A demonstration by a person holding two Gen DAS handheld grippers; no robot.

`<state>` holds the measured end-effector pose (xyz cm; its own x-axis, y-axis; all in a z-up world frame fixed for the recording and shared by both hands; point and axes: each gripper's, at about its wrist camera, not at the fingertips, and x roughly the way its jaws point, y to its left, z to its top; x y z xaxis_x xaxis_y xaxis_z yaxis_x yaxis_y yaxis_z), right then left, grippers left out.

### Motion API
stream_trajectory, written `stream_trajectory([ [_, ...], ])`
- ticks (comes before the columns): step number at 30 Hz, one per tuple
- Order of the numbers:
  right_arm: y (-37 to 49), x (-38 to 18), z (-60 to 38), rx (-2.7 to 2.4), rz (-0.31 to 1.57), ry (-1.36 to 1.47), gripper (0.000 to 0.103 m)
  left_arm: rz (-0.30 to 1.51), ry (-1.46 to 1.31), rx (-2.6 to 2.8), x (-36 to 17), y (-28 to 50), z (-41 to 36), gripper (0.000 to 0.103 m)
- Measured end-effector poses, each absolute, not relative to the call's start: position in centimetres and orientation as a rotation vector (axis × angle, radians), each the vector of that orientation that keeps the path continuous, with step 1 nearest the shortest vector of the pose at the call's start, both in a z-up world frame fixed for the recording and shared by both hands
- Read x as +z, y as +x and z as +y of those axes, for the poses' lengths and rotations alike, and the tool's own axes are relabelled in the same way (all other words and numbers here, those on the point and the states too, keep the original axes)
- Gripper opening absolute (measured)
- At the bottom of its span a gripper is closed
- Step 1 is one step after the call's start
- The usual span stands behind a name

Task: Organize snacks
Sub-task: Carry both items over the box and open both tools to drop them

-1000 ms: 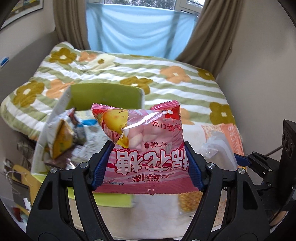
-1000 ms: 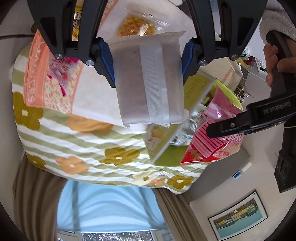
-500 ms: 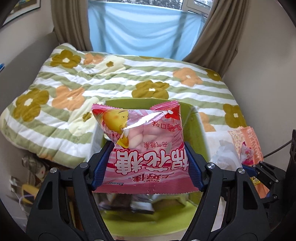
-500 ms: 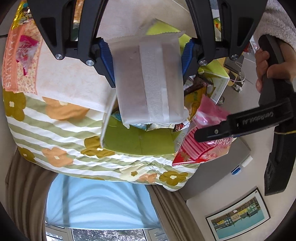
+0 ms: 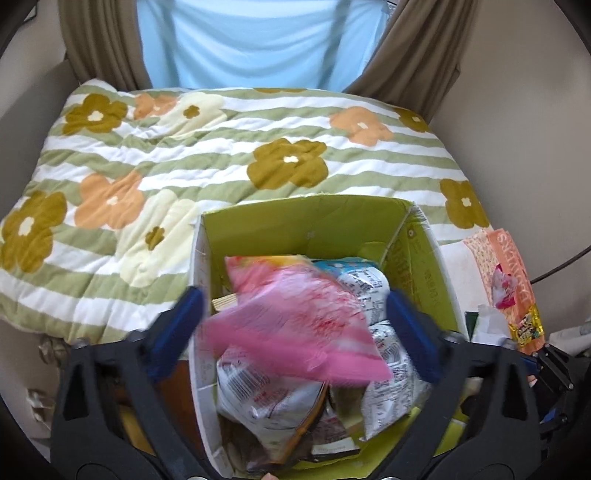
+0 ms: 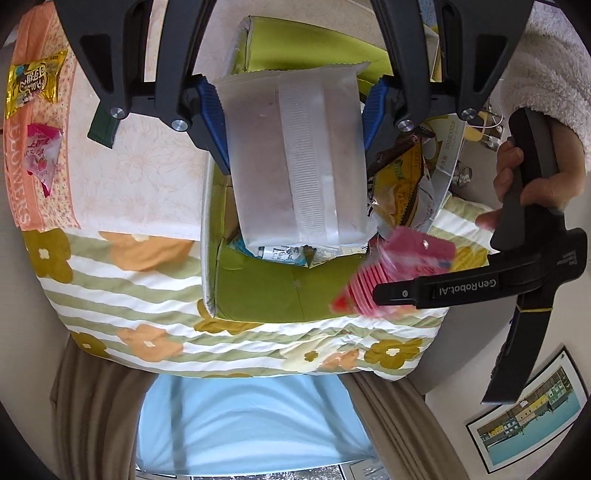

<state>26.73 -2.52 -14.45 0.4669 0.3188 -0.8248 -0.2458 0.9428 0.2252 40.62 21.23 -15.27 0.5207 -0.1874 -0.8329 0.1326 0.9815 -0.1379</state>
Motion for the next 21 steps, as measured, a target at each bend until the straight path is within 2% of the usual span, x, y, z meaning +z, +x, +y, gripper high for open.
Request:
stream_trajectory([
  [18, 25.0, -14.6, -1.6, 0.451, 0.984, 0.014, 0.060, 0.983, -0.163, -0.046, -14.5, 32.0, 24.2, 0.103],
  [19, 24.9, -14.6, -1.5, 0.461, 0.979, 0.015, 0.061, 0.982, -0.164, -0.041, -14.5, 31.6, 24.2, 0.103],
  [21, 24.6, -14.5, -1.3, 0.481, 0.947, 0.020, 0.072, 0.982, -0.164, -0.033, -14.7, 30.9, 24.1, 0.103],
])
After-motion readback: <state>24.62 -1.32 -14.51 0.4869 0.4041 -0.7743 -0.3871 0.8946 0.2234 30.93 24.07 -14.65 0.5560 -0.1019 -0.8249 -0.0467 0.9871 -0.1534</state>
